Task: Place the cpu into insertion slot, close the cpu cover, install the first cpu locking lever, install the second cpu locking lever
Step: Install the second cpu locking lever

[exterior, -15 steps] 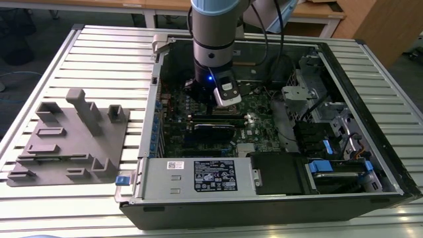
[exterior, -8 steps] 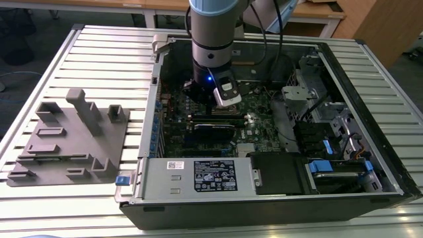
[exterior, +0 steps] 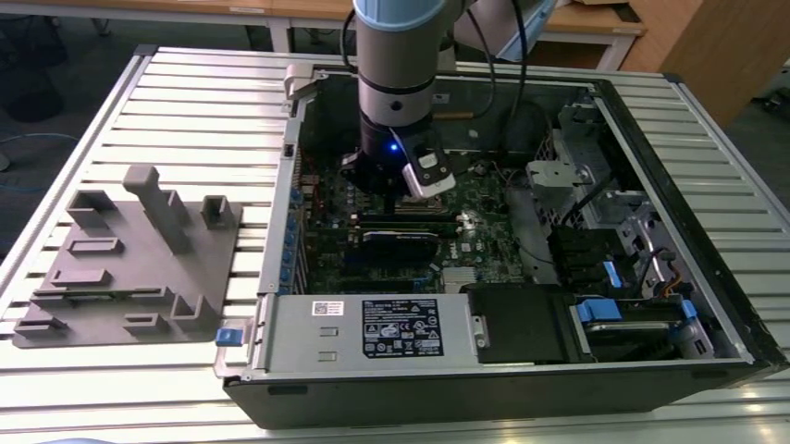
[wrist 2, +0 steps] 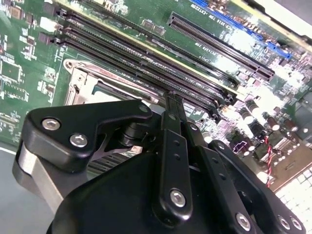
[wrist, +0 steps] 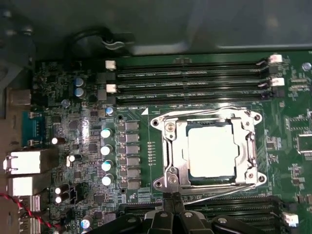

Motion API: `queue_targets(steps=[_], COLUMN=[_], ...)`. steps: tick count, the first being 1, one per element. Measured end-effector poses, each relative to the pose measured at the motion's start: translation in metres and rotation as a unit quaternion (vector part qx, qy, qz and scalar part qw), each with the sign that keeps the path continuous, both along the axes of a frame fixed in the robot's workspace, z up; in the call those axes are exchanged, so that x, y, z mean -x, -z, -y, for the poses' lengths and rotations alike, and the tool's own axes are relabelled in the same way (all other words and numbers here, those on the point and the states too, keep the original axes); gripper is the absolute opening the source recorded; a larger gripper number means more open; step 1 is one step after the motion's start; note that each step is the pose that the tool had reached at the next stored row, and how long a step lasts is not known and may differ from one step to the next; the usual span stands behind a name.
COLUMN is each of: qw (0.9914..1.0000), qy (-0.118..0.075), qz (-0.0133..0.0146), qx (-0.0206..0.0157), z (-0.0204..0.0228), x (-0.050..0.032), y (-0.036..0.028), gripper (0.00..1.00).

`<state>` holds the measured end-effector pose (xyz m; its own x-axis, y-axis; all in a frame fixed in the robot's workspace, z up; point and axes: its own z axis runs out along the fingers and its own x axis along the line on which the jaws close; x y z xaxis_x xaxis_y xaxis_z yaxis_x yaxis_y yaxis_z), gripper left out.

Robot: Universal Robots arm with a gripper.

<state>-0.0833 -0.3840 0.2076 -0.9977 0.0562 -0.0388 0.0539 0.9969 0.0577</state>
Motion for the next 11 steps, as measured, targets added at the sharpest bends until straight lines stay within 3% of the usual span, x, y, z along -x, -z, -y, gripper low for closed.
queue_targets(steps=[11], qw=[0.99999], qy=[-0.004], qz=[-0.0001], qx=[-0.0009], z=[0.0000], x=[0.0042], y=[0.0045], gripper=[0.11])
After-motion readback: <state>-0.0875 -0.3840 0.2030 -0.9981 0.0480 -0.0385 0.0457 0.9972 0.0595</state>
